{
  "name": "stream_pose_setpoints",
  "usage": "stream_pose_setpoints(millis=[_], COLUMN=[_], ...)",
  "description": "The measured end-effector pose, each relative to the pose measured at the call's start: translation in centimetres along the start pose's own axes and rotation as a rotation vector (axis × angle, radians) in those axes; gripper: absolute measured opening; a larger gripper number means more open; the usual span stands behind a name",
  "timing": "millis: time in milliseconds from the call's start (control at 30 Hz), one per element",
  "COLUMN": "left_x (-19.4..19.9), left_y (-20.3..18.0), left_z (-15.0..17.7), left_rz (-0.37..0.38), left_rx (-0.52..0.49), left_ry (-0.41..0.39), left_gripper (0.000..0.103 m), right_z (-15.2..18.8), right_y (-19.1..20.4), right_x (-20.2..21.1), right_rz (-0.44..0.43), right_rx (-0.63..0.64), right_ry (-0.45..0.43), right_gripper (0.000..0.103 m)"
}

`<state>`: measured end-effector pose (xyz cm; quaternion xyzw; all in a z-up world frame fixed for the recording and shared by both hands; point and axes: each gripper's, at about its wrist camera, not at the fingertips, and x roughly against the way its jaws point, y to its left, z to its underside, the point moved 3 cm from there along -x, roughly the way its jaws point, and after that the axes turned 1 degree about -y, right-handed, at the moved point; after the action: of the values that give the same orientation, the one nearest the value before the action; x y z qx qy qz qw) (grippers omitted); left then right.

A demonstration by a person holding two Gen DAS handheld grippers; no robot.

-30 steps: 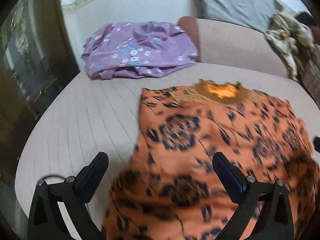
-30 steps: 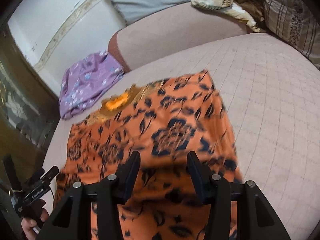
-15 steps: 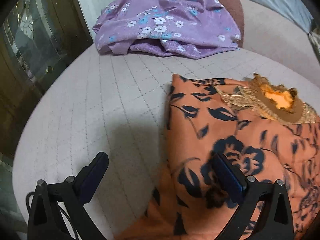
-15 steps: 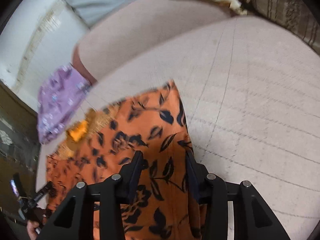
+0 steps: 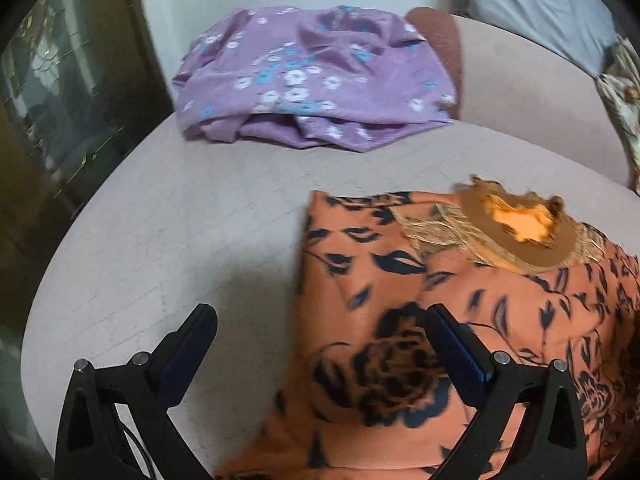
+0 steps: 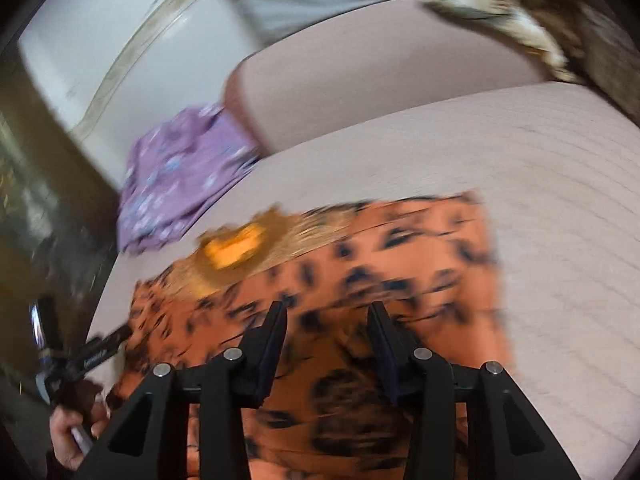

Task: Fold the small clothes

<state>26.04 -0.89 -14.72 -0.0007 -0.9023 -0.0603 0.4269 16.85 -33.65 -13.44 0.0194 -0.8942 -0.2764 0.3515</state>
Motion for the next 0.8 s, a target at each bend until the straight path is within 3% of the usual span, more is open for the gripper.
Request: stream_pose_setpoints(millis=[133, 233, 400, 567, 667, 800], left_x=[-1.6, -2.6, -1.3, 0.6, 0.0, 1.0], left_y=[-0.8, -0.5, -0.3, -0.3, -0.7, -0.2], left_z=[0.6, 0.9, 1.2, 3.0, 4.6, 4.9], left_rz=[-0.054, -0.05, -0.065, -0.05, -0.081, -0.064], left_rx=[-0.053, -0.049, -0.046, -0.055, -0.112, -0.088], left_ry=[0.034, 0.06, 0.031, 0.042, 0.093, 0.08], left_gripper=[0.103, 0.103, 0.103, 0.103, 0.103, 0.103], right_z=[1.5, 2.8, 3.0, 5.1, 6.7, 7.3], right_y=[2.9, 2.8, 2.5, 3.8, 5.3, 5.7], right_x=[-3.8, -5.9, -4.3, -2.5, -3.0, -2.3], right_rz=[-0.037, 0.005, -0.003, -0.025, 0.015, 0.036], right_rx=[0.04, 0.062, 0.046, 0.068, 0.141, 0.148], right_ry=[0.087, 0.116, 0.073, 0.116, 0.163, 0.157], right_gripper=[0.045, 0.044, 0.045, 0.045, 0.045, 0.045])
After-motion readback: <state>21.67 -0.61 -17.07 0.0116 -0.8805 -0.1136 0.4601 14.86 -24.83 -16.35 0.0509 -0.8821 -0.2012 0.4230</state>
